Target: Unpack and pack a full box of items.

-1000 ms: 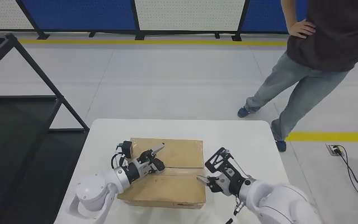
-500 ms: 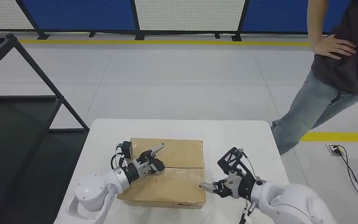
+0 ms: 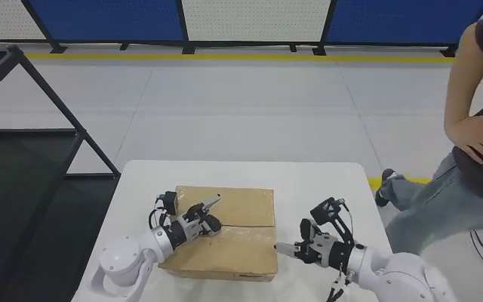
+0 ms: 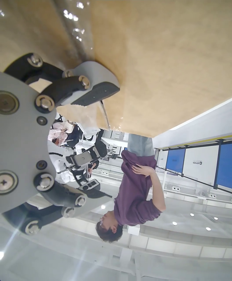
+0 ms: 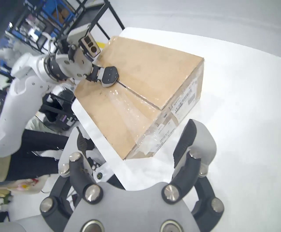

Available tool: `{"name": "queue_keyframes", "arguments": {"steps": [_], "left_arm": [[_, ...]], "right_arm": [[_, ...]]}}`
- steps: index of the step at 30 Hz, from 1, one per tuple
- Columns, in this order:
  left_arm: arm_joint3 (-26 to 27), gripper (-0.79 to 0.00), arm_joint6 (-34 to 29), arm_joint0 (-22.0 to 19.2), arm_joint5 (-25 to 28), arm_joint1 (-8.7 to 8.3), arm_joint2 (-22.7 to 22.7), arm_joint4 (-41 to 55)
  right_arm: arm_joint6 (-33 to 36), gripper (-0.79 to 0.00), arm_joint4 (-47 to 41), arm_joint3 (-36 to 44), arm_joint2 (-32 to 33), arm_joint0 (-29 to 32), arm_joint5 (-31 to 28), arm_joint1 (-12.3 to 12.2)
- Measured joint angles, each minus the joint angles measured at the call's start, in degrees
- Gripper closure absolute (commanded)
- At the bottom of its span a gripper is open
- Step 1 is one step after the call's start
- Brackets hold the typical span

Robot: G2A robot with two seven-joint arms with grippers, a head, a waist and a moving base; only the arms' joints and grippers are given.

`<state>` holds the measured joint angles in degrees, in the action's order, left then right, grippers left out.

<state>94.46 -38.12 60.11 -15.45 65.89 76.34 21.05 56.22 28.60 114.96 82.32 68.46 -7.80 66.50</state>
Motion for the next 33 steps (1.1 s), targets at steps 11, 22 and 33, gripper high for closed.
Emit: {"name": "queue_keyframes", "arguments": {"steps": [11,22,33], "left_arm": [[0.44,-0.785,-0.12,0.3,0.09,-0.16,-0.06,0.18],[0.65,-0.785,0.0,0.59,0.09,-0.31,-0.13,0.17],[0.82,-0.785,0.23,0.83,0.5,-0.45,0.11,0.44]], "right_arm": [[5.39,-0.785,1.84,0.87,-1.87,0.52,8.19,-0.66],[1.91,-0.268,6.85,-1.73,-7.1,-1.87,10.42,-0.53],[-2.51,0.0,6.14,-0.4,-7.48,-2.23,9.26,-0.58]]}}
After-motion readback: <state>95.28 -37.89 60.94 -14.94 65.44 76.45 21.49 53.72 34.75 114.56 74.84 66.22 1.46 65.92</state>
